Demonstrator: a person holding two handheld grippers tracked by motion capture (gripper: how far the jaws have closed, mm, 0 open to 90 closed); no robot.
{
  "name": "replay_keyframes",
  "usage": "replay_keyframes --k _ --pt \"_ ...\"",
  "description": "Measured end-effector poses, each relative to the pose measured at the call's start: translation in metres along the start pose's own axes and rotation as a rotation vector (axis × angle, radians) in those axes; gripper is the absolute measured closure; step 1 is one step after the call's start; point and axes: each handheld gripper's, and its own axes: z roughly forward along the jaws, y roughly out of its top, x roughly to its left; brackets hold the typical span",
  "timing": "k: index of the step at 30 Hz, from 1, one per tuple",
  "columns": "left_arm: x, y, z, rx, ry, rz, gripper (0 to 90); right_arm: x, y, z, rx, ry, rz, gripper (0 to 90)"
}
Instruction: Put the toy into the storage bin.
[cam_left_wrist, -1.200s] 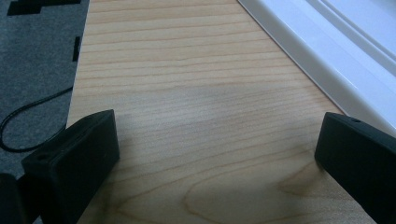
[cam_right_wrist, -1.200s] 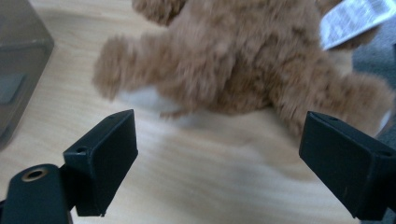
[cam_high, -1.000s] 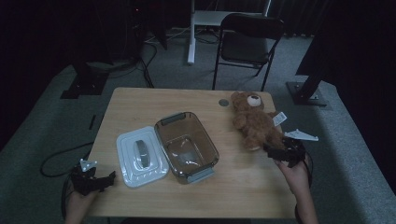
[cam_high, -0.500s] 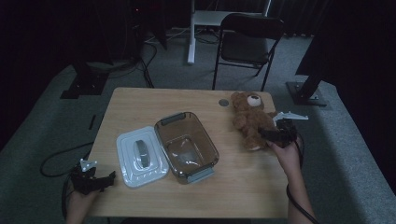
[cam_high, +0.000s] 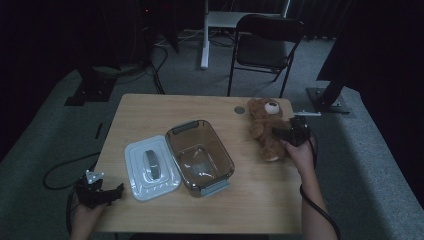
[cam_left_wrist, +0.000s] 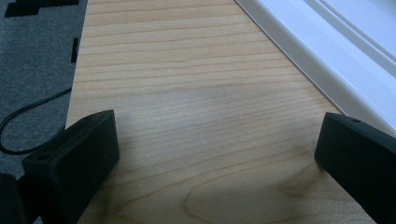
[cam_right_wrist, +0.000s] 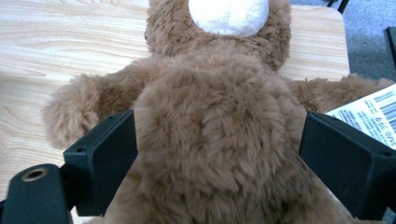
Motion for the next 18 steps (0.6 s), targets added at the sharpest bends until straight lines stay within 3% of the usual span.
replay_keyframes --k 10,15,18 --pt "0.0 0.0 0.0 0.0 0.0 0.0 0.6 -0.003 0.002 0.021 0.058 0.018 0.035 10.8" --pt "0.0 0.0 0.0 0.0 0.0 0.0 0.6 0.001 0.0 0.028 0.086 0.003 0.022 10.8" --pt "0.0 0.0 0.0 0.0 0.0 0.0 0.6 0.0 0.001 0.03 0.098 -0.014 0.039 10.8"
